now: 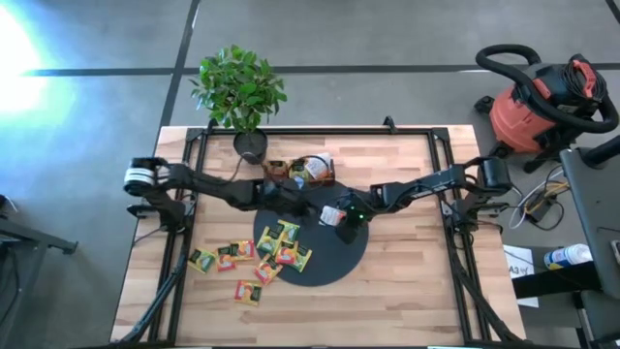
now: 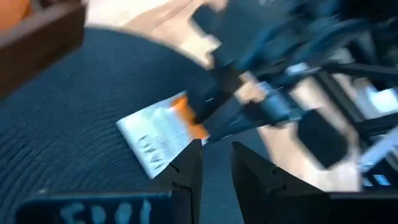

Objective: Pick & Place Tea
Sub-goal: Put the white tea bag into the right slot of the wooden organizer

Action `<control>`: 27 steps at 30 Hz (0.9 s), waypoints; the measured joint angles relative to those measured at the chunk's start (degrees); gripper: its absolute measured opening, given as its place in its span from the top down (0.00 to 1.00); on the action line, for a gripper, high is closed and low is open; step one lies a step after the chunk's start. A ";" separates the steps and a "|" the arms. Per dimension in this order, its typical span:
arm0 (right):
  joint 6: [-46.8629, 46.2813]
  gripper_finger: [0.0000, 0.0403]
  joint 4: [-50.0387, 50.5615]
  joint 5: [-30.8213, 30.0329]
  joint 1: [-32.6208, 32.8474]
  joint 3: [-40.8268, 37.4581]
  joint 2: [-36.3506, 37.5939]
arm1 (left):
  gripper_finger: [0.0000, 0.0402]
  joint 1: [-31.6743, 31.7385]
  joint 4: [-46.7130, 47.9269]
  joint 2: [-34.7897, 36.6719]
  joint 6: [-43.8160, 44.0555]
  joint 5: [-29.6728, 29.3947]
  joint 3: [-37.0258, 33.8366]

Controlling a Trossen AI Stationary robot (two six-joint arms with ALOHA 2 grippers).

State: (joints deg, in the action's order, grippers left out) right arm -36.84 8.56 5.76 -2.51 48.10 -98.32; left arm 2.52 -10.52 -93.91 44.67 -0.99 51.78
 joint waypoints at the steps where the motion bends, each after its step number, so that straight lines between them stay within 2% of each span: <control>1: 0.03 0.73 -0.02 0.00 0.05 -0.16 0.00 | 0.86 0.01 -0.08 -1.04 0.20 0.00 0.06; 10: 0.64 0.77 -1.61 -1.06 0.27 -2.24 0.20 | 0.86 0.94 -0.65 -5.62 0.71 0.03 0.01; 17: 0.57 0.77 -3.51 -1.22 0.30 -2.76 0.20 | 0.86 1.79 -2.18 -8.82 5.39 0.68 0.56; 27: 0.83 0.78 -4.99 -1.46 0.27 -3.44 0.11 | 0.86 2.36 -2.22 -10.28 6.27 -0.05 0.50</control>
State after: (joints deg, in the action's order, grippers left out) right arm -36.01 3.57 4.29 -2.24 44.66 -98.21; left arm 4.89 -12.73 -104.18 50.94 -1.04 52.29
